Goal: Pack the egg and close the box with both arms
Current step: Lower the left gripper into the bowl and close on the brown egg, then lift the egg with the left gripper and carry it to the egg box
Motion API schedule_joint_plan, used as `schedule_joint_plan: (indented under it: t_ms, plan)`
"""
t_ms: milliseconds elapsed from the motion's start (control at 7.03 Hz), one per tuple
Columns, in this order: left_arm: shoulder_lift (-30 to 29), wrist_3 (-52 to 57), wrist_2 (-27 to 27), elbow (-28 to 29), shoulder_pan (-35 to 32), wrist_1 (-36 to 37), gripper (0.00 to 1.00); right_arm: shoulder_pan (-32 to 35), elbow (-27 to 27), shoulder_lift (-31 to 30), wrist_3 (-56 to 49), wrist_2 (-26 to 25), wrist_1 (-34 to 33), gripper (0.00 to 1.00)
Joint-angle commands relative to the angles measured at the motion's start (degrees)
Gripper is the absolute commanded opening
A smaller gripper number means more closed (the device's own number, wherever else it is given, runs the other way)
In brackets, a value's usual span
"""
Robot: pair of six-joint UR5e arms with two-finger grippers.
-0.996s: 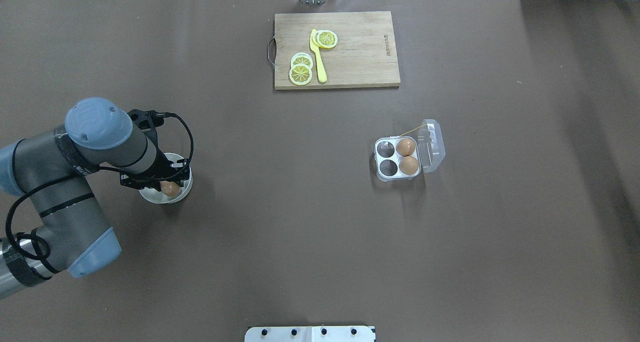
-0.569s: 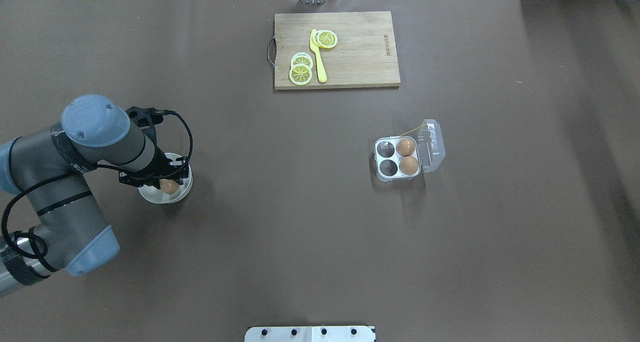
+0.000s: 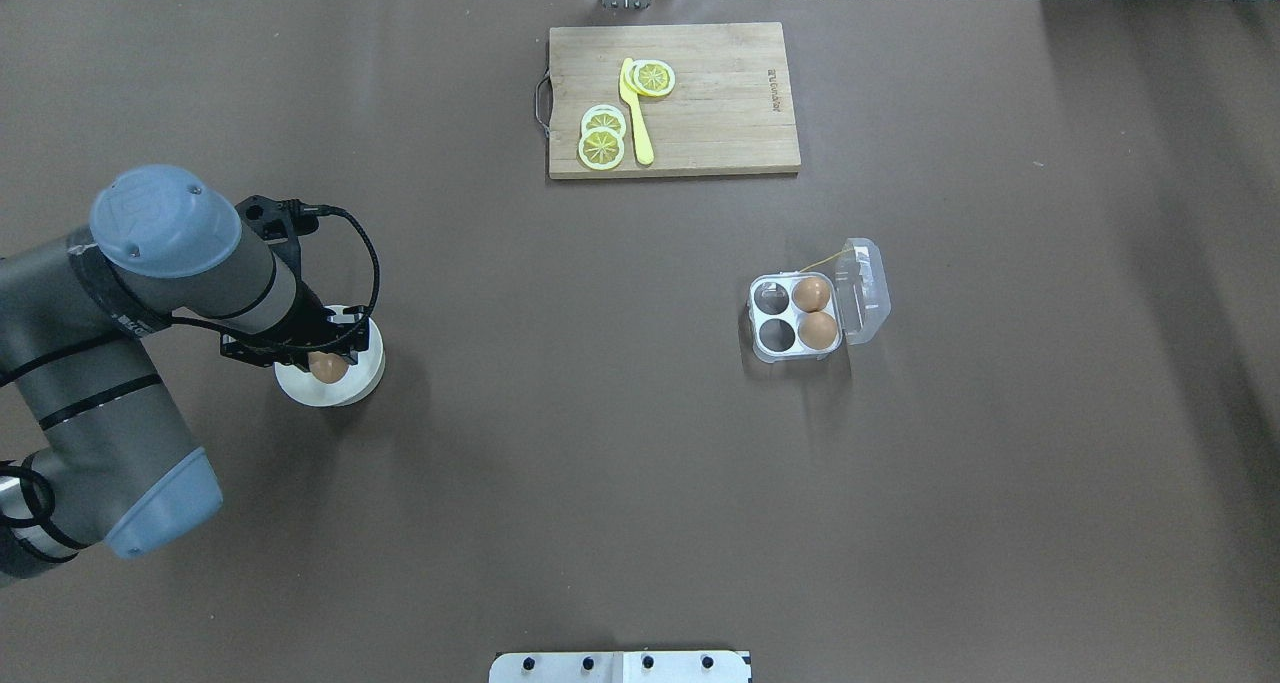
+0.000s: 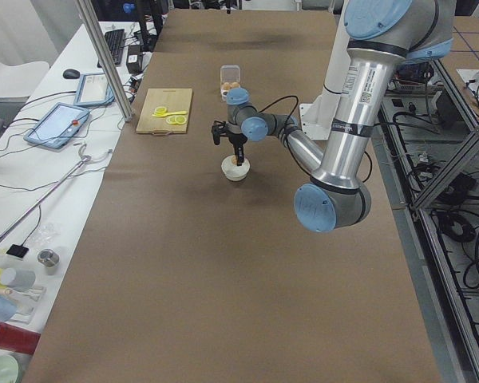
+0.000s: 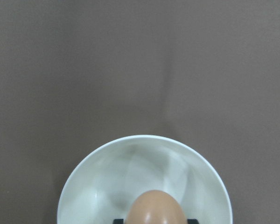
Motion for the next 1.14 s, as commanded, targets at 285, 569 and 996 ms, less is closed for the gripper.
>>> schedule_joint_plan:
  t_ms: [285, 569, 996]
  plan:
    - [-6.44, 0.61, -0.20, -2.17, -1.21, 9.37, 0.38, 0.00, 0.00, 0.09, 0.00, 0.02, 0.00, 1.00]
    - [-11.12, 0.52, -0.20, -1.83, -1.13, 13.54, 0.38, 0.00, 0.00, 0.01, 0.00, 0.02, -0.17, 1.00]
    - [-16.12, -0.01, -0.37, 3.08, -0.95, 13.55, 0.38, 0.00, -0.09, 0.01, 0.00, 0.02, -0.26, 1.00]
